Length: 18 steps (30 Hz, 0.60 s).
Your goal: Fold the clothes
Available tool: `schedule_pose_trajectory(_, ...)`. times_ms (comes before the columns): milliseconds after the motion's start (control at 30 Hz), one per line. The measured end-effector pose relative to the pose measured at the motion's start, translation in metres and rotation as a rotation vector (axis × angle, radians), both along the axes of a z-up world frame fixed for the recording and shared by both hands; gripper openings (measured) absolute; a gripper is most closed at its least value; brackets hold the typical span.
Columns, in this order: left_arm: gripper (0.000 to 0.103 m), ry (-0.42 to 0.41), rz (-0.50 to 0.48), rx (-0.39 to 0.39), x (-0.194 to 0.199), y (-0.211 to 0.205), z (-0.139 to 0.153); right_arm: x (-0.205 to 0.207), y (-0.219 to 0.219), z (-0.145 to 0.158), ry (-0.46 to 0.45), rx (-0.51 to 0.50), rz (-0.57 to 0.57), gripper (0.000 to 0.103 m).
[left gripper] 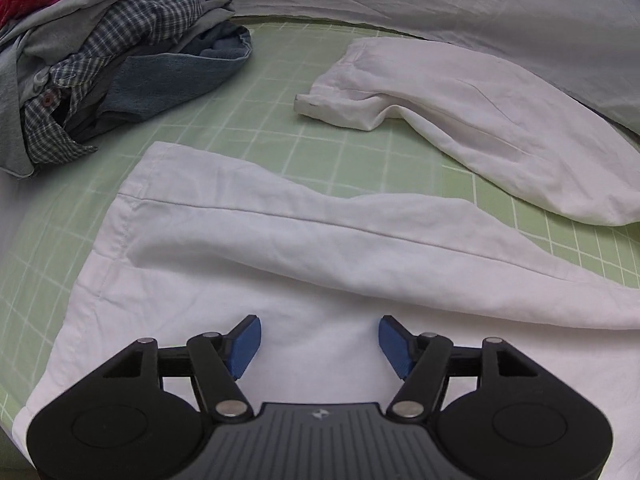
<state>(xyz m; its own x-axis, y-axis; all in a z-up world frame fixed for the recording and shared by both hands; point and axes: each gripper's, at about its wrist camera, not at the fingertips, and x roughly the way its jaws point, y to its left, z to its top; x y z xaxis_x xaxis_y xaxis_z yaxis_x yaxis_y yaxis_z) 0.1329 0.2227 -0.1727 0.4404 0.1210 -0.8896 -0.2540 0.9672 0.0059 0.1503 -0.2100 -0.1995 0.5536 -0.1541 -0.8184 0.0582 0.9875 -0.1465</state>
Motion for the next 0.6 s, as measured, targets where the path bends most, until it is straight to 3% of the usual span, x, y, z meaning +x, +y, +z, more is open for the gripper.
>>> schedule_pose_trajectory(67,0.08,0.001,0.017,-0.023,0.015,0.006,-0.002,0.01,0.002,-0.001,-0.005,-0.005,-0.01,0.099)
schedule_pose_trajectory(167,0.087,0.003,0.035,-0.038,0.033,0.013,-0.003,0.019,-0.007,-0.004,0.0,0.054,-0.074,0.103)
schedule_pose_trajectory(333,0.09,0.029,-0.003,-0.036,0.058,0.019,-0.004,0.016,-0.014,-0.011,-0.038,0.133,-0.18,0.103)
schedule_pose_trajectory(467,0.09,0.026,-0.007,-0.127,0.07,0.041,0.002,0.009,-0.01,-0.014,-0.075,0.147,-0.25,0.103)
schedule_pose_trajectory(600,0.09,-0.079,-0.037,-0.211,0.075,0.07,0.024,0.005,-0.006,-0.014,-0.101,0.14,-0.311,0.103)
